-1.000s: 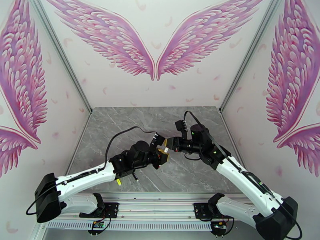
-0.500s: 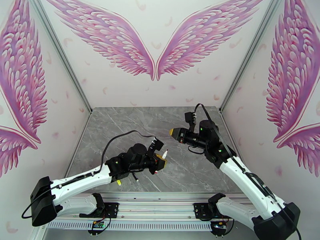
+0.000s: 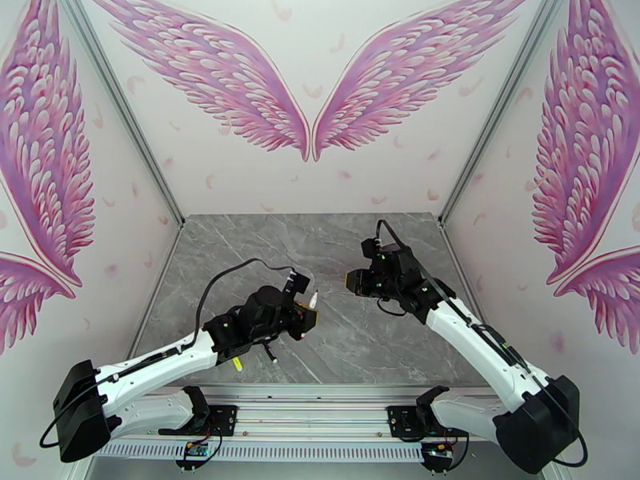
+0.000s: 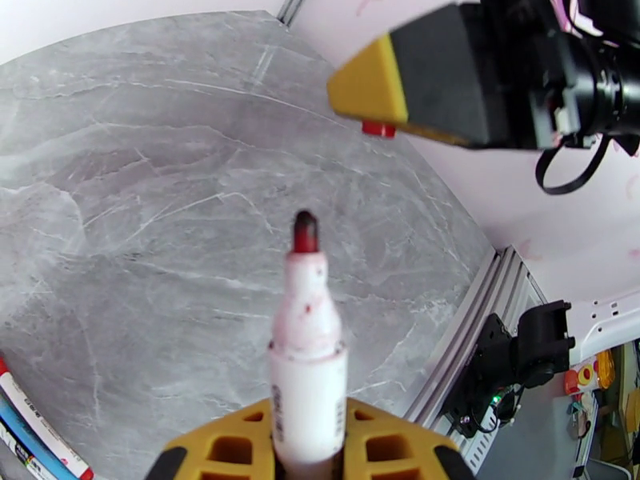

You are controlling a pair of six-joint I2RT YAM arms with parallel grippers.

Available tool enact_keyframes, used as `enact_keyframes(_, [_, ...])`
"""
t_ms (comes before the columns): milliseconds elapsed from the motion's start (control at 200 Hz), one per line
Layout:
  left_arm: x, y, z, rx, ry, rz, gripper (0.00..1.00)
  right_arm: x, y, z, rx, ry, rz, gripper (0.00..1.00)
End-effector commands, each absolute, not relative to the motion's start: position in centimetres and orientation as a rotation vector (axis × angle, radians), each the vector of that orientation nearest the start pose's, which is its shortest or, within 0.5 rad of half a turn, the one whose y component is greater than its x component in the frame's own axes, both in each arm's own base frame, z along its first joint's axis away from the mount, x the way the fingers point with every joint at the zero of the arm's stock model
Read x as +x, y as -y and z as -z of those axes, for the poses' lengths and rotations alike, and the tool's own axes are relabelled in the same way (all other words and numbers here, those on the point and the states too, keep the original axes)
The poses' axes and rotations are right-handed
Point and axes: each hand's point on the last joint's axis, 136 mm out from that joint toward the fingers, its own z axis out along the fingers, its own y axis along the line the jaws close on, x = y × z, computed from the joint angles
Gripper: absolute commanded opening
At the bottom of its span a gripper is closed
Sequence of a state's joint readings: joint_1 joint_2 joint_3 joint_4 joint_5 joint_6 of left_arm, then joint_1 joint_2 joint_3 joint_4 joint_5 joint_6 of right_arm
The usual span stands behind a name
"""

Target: Open the pen caps

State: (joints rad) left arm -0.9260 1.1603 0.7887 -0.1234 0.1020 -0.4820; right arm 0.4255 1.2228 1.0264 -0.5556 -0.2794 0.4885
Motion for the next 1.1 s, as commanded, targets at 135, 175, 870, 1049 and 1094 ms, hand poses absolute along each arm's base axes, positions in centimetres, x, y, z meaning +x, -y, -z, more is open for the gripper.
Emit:
enact_keyframes(135, [22.3,30.1,-20.1,0.488,-2.156,0.888,0.0,30.9,-17.4,-16.7,-0.097,-2.546,-0.566,0.17])
enact_keyframes(175, [22.4,30.0,-20.2,0.483,-2.153,0.886,0.0,31.1,-17.3,-16.2,-0.101,-2.555,-0.552,0.17])
enact_keyframes(870, [26.0,27.0,-18.1,0.341,-2.234,0.745,0.0,36.9,-14.0,-8.2,-0.11,-2.774,-0.217,0.19])
enact_keyframes(1049, [26.6,27.0,-17.5,0.342,-2.252,0.715,0.0,38.5,-13.1,-6.6,-0.081,-2.813,-0.166,0.19])
enact_keyframes(1094, [26.7,27.0,-17.3,0.34,-2.26,0.708,0.0,38.8,-12.8,-6.3,-0.07,-2.822,-0.155,0.19])
